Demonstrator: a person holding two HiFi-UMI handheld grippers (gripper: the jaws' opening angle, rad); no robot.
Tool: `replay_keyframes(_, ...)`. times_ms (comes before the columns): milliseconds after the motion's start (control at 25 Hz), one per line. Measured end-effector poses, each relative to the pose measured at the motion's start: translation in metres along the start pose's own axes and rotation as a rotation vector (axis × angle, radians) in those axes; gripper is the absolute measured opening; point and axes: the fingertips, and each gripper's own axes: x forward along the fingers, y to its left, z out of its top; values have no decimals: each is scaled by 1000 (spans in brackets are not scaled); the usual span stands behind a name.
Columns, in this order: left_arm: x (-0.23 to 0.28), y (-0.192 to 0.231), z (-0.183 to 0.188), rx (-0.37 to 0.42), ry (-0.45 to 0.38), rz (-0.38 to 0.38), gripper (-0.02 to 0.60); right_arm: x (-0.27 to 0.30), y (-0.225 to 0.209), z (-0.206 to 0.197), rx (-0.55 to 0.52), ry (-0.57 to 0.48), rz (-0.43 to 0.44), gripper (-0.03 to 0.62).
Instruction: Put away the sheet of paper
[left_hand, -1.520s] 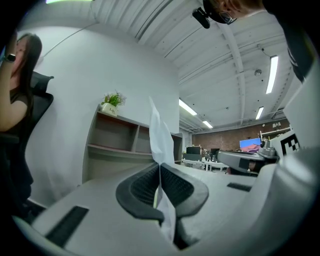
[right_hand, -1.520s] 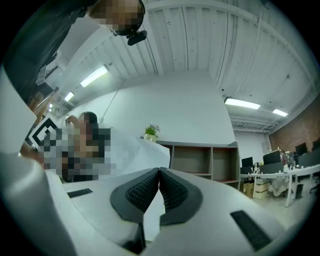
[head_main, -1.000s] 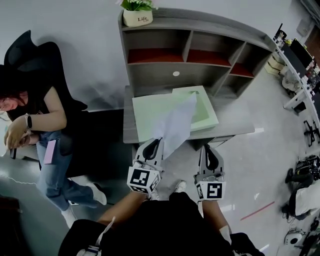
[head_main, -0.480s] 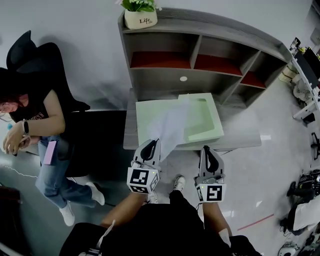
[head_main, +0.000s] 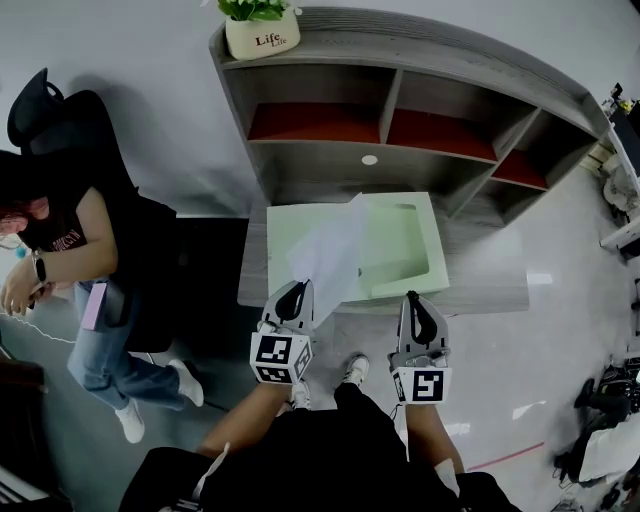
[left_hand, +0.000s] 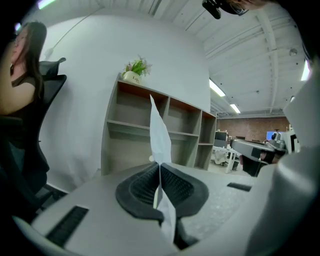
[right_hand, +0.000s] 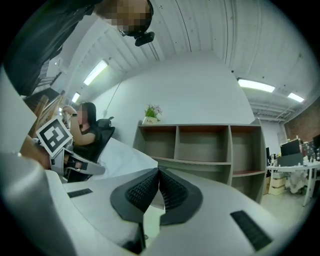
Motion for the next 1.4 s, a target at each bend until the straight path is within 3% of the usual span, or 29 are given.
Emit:
replay_keyframes(240, 30, 4, -13, 47, 85, 61, 9, 14, -24, -15, 25, 4, 37, 21)
replay_keyframes(600, 49, 0, -18, 13, 149, 117, 9, 29, -54, -29, 56, -1, 97, 21)
replay_keyframes(880, 57, 2, -36, -33, 229, 127, 9, 40, -61, -36, 66, -3, 124, 21)
replay_keyframes(1160, 84, 27, -81, -136, 351, 77, 9, 57, -61, -48, 45, 35, 127, 21)
replay_keyframes(1400, 114, 57, -119, -128, 440, 78, 9, 75, -59, -58, 9, 77, 137, 21)
